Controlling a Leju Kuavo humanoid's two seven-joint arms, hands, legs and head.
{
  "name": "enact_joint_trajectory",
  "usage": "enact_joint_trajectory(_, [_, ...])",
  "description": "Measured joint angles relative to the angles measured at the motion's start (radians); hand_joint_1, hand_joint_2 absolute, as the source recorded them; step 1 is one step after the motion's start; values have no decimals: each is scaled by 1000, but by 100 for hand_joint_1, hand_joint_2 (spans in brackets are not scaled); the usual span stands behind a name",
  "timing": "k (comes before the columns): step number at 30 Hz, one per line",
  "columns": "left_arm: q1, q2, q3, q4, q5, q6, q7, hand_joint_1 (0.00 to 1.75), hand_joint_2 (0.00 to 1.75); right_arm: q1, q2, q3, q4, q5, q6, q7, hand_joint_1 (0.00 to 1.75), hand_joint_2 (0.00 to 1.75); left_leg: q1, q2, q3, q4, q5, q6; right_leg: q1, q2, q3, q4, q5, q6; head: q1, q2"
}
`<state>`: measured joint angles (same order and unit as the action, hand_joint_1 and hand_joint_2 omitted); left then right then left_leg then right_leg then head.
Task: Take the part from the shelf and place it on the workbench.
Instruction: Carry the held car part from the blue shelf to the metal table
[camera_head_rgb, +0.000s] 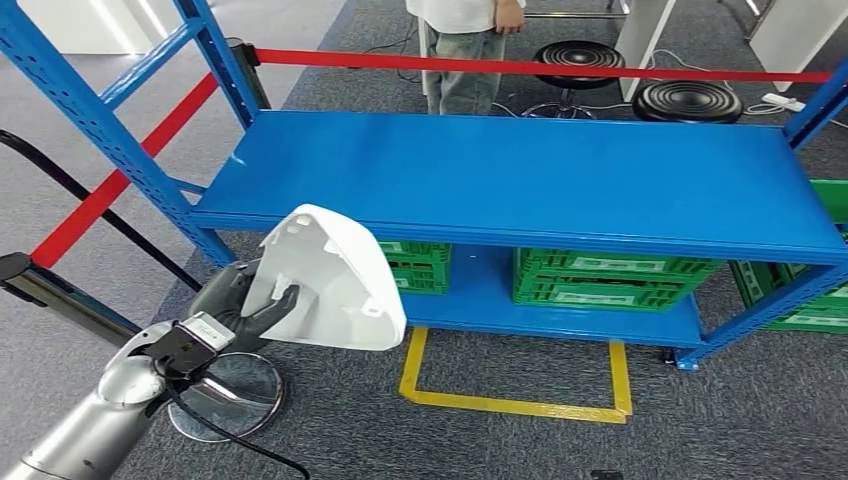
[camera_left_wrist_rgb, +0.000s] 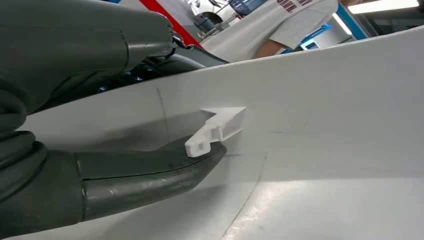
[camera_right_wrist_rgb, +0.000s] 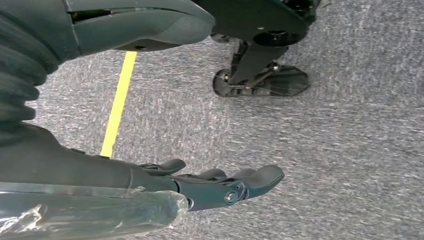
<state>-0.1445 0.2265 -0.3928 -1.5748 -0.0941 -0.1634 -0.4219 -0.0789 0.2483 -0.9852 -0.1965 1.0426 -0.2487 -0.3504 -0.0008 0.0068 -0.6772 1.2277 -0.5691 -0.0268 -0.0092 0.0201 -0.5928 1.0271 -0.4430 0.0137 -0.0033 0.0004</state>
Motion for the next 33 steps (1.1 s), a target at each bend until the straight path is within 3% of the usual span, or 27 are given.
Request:
enact_joint_trajectory(1, [4, 0, 3, -2, -1, 0, 0, 175, 175, 1, 0, -1, 0, 0, 0, 1, 0, 175, 0, -1, -21, 43, -10, 0, 0, 7, -2, 0, 1, -1, 0, 0])
enact_joint_trajectory(2, [8, 0, 6, -4, -1, 0, 0, 175, 175, 2, 0, -2, 0, 0, 0, 1, 0, 175, 0, -2, -27, 51, -1, 2, 0, 15, -3, 0, 2, -2, 0, 0])
enact_joint_trajectory(4, [12, 0, 9, -9, -2, 1, 0, 175, 175, 4, 0, -4, 0, 0, 0, 1, 0, 175, 0, -12, 15, -36, 61, 9, 0, 31, -3, 0, 4, 0, 0, 0])
enact_joint_trajectory(6, [13, 0, 14, -16, -5, 5, 0, 175, 175, 3, 0, -4, 0, -1, 0, 2, 0, 175, 3, -44, 78, -164, 113, 17, 2, 47, -6, 2, 6, 6, 0, 0])
enact_joint_trajectory(8, [18, 0, 19, -21, -12, 11, 2, 175, 175, 2, 0, -5, 0, -2, 0, 3, 0, 175, 3, -61, 104, -221, 121, 20, 2, 63, -14, 2, 11, 16, 0, 0])
enact_joint_trajectory(10, [24, -1, 22, -25, -20, 16, 3, 175, 175, 5, 0, -5, 0, -2, 0, 4, 0, 175, 4, -48, 104, -228, 123, 27, 0, 74, -23, 0, 16, 29, 0, 0])
enact_joint_trajectory(12, [28, -4, 24, -30, -23, 18, 3, 175, 175, 8, -1, -5, 0, -3, 0, 5, 0, 175, 8, -30, 105, -233, 128, 37, 2, 50, -43, 33, -8, 39, 6, 0])
enact_joint_trajectory(15, [40, -4, 29, -34, -23, 19, 3, 175, 175, 7, -1, -6, 0, -3, 0, 6, 0, 175, 8, 2, 105, -234, 128, 46, 4, -3, -125, 212, -99, 50, 11, 0])
enact_joint_trajectory(16, [45, -4, 30, -35, -23, 19, 3, 175, 175, 8, -1, -6, 0, -3, 1, 6, 0, 175, 7, 14, 105, -234, 128, 46, 3, -9, -146, 261, -114, 52, 11, 0])
enact_joint_trajectory(17, [50, -4, 31, -36, -24, 19, 3, 175, 175, 8, -1, -6, 0, -3, 1, 6, 0, 175, 7, 24, 105, -234, 127, 46, 3, -11, -152, 277, -112, 53, 12, 0])
enact_joint_trajectory(18, [54, -5, 32, -39, -24, 20, 3, 175, 175, 9, -2, -6, 0, -3, 1, 7, 0, 175, 7, 35, 106, -234, 126, 46, 3, -15, -137, 252, -92, 52, 12, 0])
enact_joint_trajectory(21, [65, -4, 37, -51, -24, 24, 2, 175, 175, 7, -3, -6, 0, -2, 2, 9, 0, 175, 2, 63, 111, -231, 121, 38, 7, -62, -29, 55, -12, 46, 11, 0])
enact_joint_trajectory(23, [74, -3, 44, -61, -24, 28, 0, 175, 175, 5, -3, -6, 0, -1, 2, 10, 0, 175, -5, 78, 114, -230, 118, 29, 10, -77, 1, -1, -2, 34, 9, 0])
enact_joint_trajectory(25, [81, -3, 48, -72, -24, 30, -1, 175, 175, 5, -3, -6, 0, 0, 3, 12, 0, 175, -5, 93, 115, -231, 118, 21, 11, -55, -2, -3, 2, 20, 8, 0])
enact_joint_trajectory(27, [86, -5, 51, -81, -25, 30, -2, 175, 175, 6, -4, -6, 0, 0, 3, 13, 0, 175, -1, 67, 105, -207, 94, 10, 7, -36, -6, -5, 8, 7, 7, 0])
enact_joint_trajectory(29, [92, -4, 55, -85, -25, 30, -2, 175, 175, 5, -4, -6, 0, 0, 3, 14, 0, 175, 2, 19, 62, -107, 32, 1, 2, -15, -9, -6, 13, -1, 5, 0])
enact_joint_trajectory(31, [100, -2, 57, -86, -26, 30, -2, 175, 175, 5, -4, -6, 0, 0, 4, 14, 0, 175, 2, 1, 2, 23, -23, -1, 1, 9, -12, -6, 15, -4, 4, 0])
enact_joint_trajectory(32, [103, -2, 57, -86, -26, 30, -2, 175, 175, 6, -4, -6, 0, 0, 5, 15, 0, 175, 3, -1, -14, 53, -25, 0, 0, 22, -13, -6, 16, -3, 4, 0])
enact_joint_trajectory(33, [105, -2, 57, -86, -27, 30, -2, 175, 175, 7, -4, -6, 0, 0, 5, 15, 0, 175, 3, -3, -11, 45, -7, 1, 0, 36, -13, -6, 17, -2, 4, 0])
